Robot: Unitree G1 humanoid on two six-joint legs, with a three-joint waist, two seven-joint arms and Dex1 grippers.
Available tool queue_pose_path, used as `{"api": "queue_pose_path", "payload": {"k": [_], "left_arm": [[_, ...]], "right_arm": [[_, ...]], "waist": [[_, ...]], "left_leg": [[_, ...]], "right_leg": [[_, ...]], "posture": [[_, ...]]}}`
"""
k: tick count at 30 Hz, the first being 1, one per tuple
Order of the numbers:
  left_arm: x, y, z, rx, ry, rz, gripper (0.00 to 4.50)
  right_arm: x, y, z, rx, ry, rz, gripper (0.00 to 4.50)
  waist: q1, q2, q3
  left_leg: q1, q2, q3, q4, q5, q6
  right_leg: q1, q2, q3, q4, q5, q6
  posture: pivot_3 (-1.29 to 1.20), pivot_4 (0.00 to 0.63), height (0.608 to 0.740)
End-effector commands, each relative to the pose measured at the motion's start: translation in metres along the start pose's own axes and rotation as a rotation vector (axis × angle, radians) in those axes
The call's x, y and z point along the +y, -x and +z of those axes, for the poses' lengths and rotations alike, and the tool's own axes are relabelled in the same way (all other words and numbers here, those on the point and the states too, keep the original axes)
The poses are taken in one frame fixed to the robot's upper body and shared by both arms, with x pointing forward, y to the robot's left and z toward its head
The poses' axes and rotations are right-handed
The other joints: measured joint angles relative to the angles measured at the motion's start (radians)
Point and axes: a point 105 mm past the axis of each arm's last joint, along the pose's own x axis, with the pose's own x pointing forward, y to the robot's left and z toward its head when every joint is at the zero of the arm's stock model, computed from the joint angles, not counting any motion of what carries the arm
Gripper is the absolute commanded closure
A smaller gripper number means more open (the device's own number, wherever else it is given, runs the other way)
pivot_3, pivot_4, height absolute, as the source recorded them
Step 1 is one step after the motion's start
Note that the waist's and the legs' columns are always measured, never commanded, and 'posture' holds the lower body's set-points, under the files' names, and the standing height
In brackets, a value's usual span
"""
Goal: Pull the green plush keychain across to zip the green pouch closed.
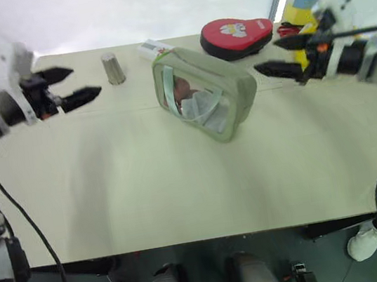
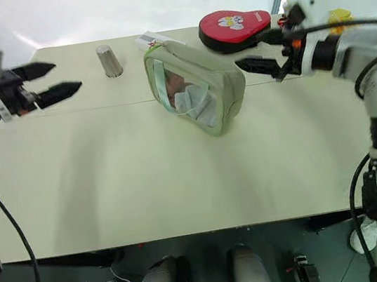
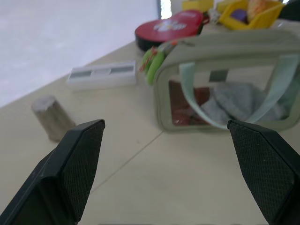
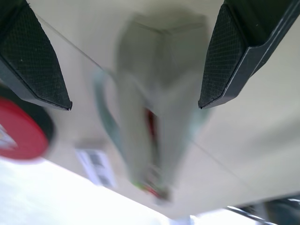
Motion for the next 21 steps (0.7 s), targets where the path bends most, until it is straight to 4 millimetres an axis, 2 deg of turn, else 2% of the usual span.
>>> {"api": "queue_pose_path", "payload": {"k": [1, 10, 15, 18, 21], "left_arm": [[-0.001, -0.002, 0.0, 0.005, 0.008, -0.029, 0.02], [-0.004, -0.007, -0.008, 0.033, -0.038, -0.022, 0.02], [-0.039, -0.01, 0.006, 0.018, -0.07, -0.159, 0.02], [-0.055, -0.017, 0.005, 0.019, -0.103, -0.193, 0.02], [-0.061, -0.02, 0.003, 0.024, -0.122, -0.187, 0.02]], "right_arm": [[0.003, -0.002, 0.008, -0.004, 0.02, 0.021, 0.0], [0.012, -0.016, 0.012, -0.018, 0.05, 0.027, 0.0], [0.025, -0.061, 0.022, -0.035, 0.105, 0.009, 0.0], [0.028, -0.087, 0.008, 0.03, 0.149, -0.02, 0.0], [0.033, -0.1, -0.01, 0.111, 0.184, -0.005, 0.0]], "waist": [[0.001, 0.0, 0.0], [0.002, -0.001, 0.0], [-0.012, -0.001, 0.0], [-0.011, -0.001, 0.0], [-0.003, -0.001, 0.0]], "left_leg": [[0.0, 0.0, 0.0, 0.0, 0.0, 0.0], [-0.002, 0.0, 0.0, 0.001, 0.0, 0.001], [-0.002, 0.001, 0.001, 0.001, 0.0, 0.0], [-0.002, 0.0, 0.0, 0.001, 0.0, 0.0], [-0.002, 0.0, 0.0, 0.002, 0.0, 0.0]], "right_leg": [[0.0, 0.0, 0.0, 0.0, 0.0, 0.0], [-0.002, -0.001, 0.0, 0.0, 0.0, 0.0], [-0.003, 0.0, 0.001, 0.002, 0.0, 0.0], [-0.003, 0.0, 0.001, 0.002, 0.0, 0.0], [-0.003, -0.001, 0.001, 0.002, 0.0, 0.0]], "posture": [[0.0, 0.15, 0.74], [0.0, 0.15, 0.74], [0.0, 0.15, 0.74], [0.0, 0.15, 0.74], [0.0, 0.15, 0.74]]}}
